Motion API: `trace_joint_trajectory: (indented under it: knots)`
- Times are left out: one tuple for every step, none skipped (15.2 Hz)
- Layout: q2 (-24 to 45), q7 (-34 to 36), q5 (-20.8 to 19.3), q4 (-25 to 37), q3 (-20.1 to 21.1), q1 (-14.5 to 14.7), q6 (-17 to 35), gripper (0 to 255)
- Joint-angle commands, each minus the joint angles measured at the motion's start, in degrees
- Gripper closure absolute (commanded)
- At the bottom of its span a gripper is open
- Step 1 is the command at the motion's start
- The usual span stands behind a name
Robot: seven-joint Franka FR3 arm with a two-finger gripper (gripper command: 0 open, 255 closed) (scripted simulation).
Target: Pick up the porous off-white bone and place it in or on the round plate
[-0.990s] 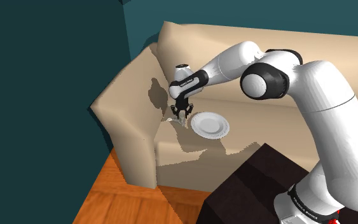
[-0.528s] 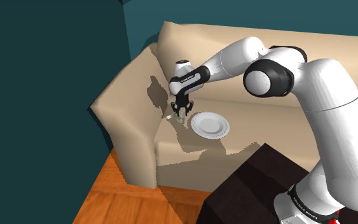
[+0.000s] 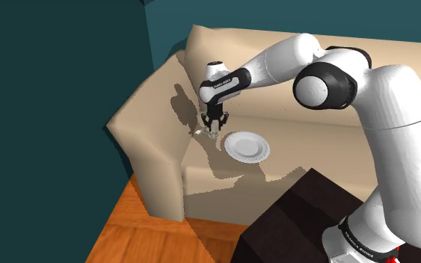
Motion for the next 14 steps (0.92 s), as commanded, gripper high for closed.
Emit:
trace_joint_trajectory:
  knots:
    - [-0.8,0.0,-0.1,0.3,-0.1,0.0,-1.2,255]
    - [-1.3,0.0,-0.2,0.4,-0.1,0.0,-1.7,255]
    - [-1.7,0.0,-0.2,0.4,-0.2,0.1,-2.2,255]
    - [-2.2,0.1,-0.3,0.5,-0.2,0.1,-2.7,255]
    - [-2.6,0.1,-0.3,0.7,-0.3,0.1,-3.2,255]
    - [-2.8,0.1,-0.4,0.7,-0.3,0.1,-3.5,255]
    - [-4.6,-0.7,-0.4,-2.0,-0.5,-0.3,-2.5,255]
    - [-6.3,-1.5,-0.5,-4.7,-0.8,-0.7,-1.6,255]
    - [-7.9,-2.3,-0.6,-7.2,-1.1,-1.2,-0.7,255]
    - [-9.5,-3.2,-0.7,-9.6,-1.4,-1.6,0.2,255]
    - [-11.0,-4.0,-0.8,-11.8,-1.7,-2.1,0.9,255]
    - [-12.4,-4.9,-0.9,-14.0,-2.0,-2.6,1.7,255]
    - [-13.9,-5.7,-1.1,-16.1,-2.3,-3.1,2.3,255]
    - [-15.2,-6.6,-1.2,-18.1,-2.7,-3.6,3.0,255]
